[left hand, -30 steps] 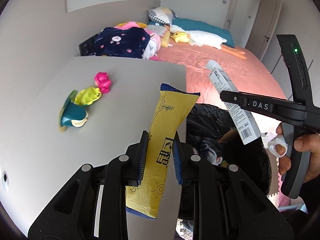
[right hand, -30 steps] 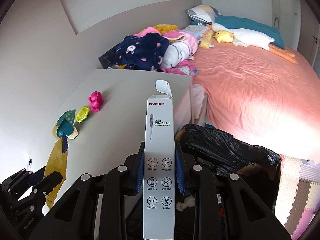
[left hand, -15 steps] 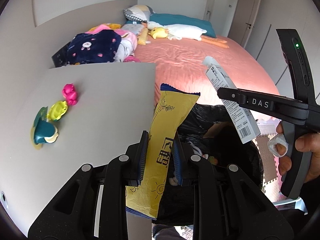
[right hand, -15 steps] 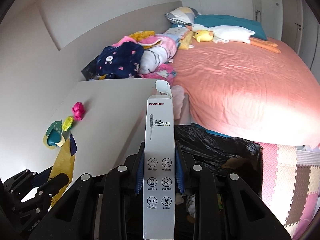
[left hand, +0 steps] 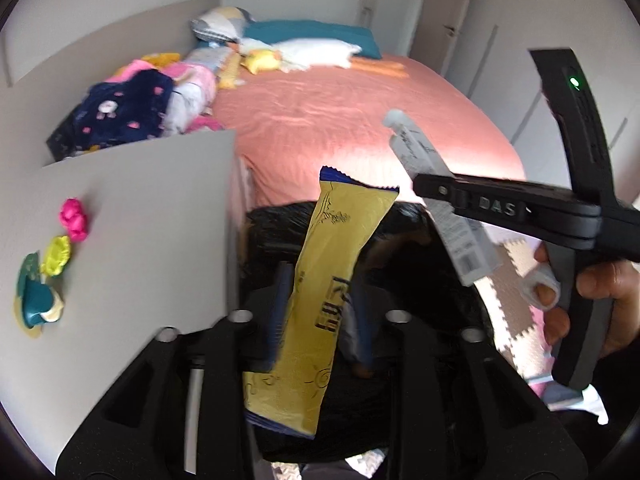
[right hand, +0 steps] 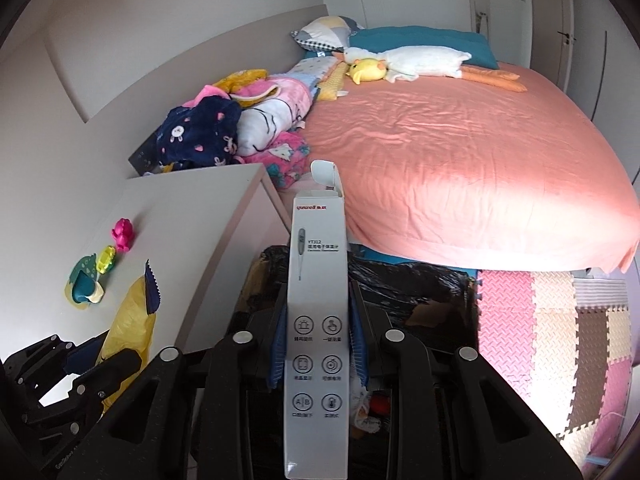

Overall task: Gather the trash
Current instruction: 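Carry the wrapper and box over the bin and open both tools, then move both tools back to the teal cup toy and pink figure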

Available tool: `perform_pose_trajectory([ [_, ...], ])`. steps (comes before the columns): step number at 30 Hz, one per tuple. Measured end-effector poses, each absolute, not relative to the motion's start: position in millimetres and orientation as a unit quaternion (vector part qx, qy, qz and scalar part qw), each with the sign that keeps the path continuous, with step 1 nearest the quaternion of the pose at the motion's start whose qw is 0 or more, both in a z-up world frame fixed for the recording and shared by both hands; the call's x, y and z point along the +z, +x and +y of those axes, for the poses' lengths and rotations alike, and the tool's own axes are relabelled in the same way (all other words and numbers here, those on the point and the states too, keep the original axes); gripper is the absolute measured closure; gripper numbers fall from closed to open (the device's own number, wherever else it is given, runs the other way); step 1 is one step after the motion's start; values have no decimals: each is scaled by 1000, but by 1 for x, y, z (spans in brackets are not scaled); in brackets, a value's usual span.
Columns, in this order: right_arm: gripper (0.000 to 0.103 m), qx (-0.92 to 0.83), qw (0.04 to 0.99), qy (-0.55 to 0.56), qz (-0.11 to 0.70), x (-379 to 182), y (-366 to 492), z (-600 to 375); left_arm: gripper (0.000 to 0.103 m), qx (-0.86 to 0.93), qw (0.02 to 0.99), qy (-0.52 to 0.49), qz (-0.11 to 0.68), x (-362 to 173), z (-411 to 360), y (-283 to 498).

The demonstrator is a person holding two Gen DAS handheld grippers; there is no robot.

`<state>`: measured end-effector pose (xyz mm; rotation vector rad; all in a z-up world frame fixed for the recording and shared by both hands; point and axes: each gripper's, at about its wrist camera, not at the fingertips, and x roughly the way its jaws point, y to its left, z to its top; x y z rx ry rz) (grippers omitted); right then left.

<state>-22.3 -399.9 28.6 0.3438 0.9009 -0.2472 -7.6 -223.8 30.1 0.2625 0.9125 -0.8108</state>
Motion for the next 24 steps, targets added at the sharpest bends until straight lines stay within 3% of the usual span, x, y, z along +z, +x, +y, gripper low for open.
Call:
perform_pose_trajectory([
  [1,37,-138,877,157,433,29,-24,-401,4,-372,812,134,430,29,-228,-10],
  [2,14,-155,877,153,428,30,-27,-402,6,-362,821,142,419,29,-231,-14],
  [24,13,-153,894,166,387,38,-33,-398,6,-337,830,148,419,25,-217,-17],
])
